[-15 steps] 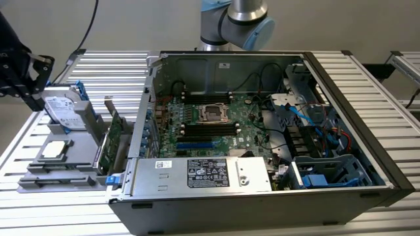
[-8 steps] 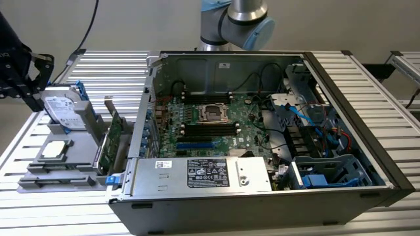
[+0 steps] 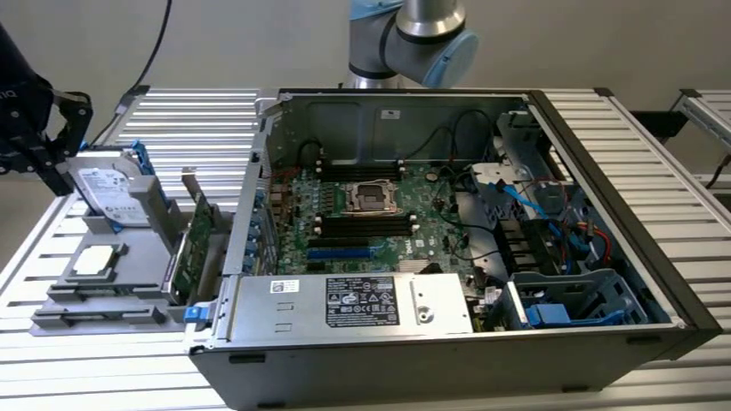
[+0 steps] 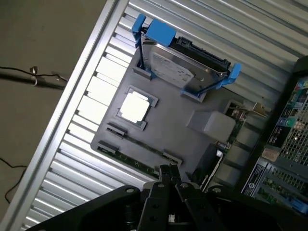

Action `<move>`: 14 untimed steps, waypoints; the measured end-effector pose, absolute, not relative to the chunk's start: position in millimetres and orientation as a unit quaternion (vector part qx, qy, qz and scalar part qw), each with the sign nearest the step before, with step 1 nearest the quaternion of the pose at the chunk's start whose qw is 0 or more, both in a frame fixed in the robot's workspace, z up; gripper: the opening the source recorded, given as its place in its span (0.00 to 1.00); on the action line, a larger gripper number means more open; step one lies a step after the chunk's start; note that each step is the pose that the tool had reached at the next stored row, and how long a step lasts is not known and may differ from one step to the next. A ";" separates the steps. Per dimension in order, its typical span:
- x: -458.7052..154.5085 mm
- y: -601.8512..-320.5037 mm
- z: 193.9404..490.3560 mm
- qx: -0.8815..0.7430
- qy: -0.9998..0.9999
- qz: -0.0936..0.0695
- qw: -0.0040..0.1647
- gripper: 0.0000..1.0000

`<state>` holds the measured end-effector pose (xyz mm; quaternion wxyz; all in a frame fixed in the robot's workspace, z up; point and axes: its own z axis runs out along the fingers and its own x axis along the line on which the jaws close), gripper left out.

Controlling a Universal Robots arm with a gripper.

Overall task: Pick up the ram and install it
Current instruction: 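Pick up the ram and move it above insertion slot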

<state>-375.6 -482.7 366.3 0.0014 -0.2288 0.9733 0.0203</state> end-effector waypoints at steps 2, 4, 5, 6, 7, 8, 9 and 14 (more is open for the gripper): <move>-375.6 -482.7 366.3 -0.244 0.970 0.017 -0.001 0.11; -375.7 -482.7 366.0 -0.259 0.966 0.016 -0.004 0.11; -375.6 -482.7 365.9 -0.266 0.964 0.015 -0.006 0.11; -375.6 -482.7 365.9 -0.274 0.962 0.014 -0.008 0.11; -375.6 -482.7 365.7 -0.281 0.960 0.013 -0.009 0.11; -375.7 -482.7 365.6 -0.288 0.957 0.012 -0.011 0.11; -375.6 -482.7 365.5 -0.296 0.955 0.011 -0.013 0.11; -375.6 -482.7 364.7 -0.335 0.942 0.007 -0.020 0.11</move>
